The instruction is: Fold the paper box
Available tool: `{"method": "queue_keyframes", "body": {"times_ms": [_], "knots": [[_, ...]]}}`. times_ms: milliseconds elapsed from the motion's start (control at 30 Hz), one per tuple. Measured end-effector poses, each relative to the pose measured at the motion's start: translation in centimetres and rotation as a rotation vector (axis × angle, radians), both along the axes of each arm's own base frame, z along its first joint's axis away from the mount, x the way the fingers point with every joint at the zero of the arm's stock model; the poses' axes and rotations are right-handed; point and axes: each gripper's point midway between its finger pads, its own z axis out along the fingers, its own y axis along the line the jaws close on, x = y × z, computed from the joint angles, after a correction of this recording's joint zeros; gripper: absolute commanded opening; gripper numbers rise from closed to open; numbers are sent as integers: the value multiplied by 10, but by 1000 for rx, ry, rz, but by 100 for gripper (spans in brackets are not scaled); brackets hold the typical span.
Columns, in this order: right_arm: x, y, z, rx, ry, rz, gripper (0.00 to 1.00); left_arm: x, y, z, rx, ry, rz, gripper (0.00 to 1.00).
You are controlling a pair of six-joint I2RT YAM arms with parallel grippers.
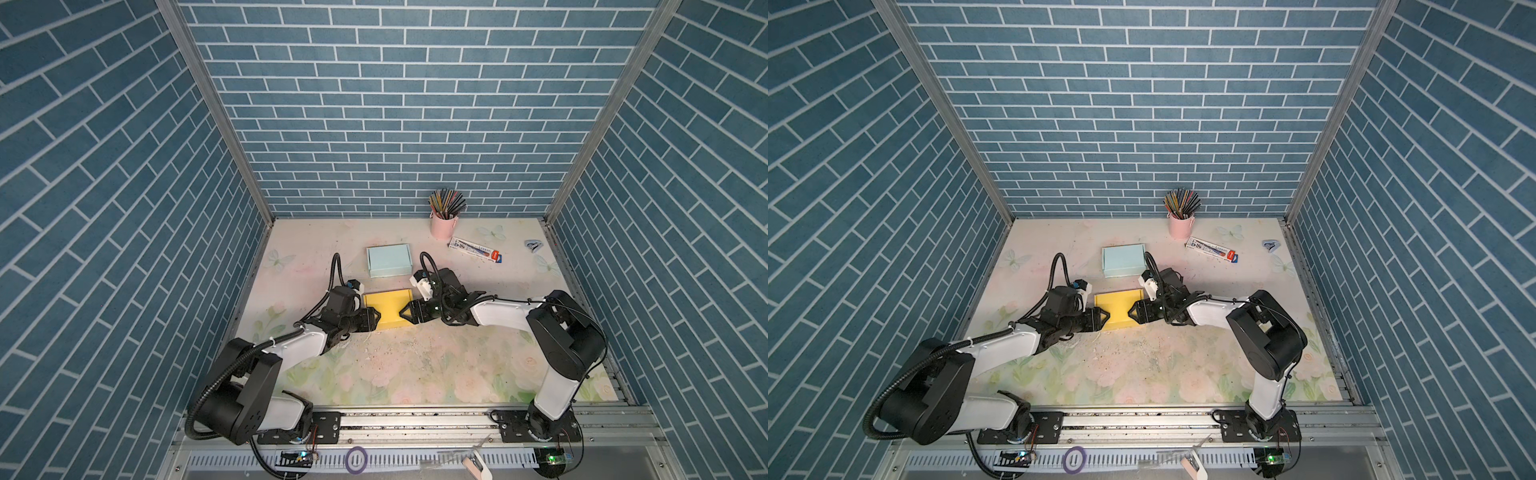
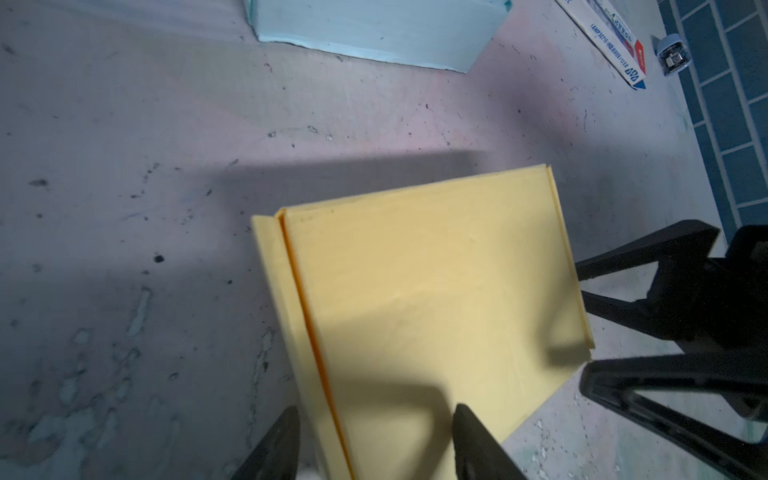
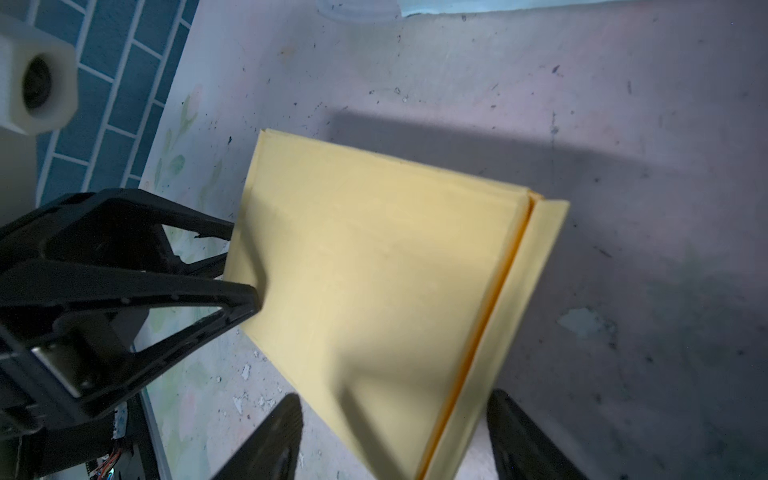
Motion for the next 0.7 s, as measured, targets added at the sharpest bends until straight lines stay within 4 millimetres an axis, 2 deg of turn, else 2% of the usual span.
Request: {"method": "queue_keyframes", "body": {"times_ms": [33, 200, 333, 433, 567, 700], "knots": [[1, 0, 0, 1, -3, -1, 74, 0, 2, 1, 5, -2, 3, 69], [2, -5, 1, -13, -17, -27, 84, 0, 12, 0, 33, 3, 20, 97], [1, -24, 7, -51, -62, -81, 97, -3, 22, 6, 67, -10, 41, 99], [3, -45, 26, -58, -137, -141, 98, -3, 37, 20, 117, -60, 81, 99], [14, -92, 55, -73, -263, -277, 99, -6, 67, 36, 237, -115, 165, 99], [36, -164, 80, -117, -389, -492, 99, -8, 99, 57, 365, -175, 265, 99]]}}
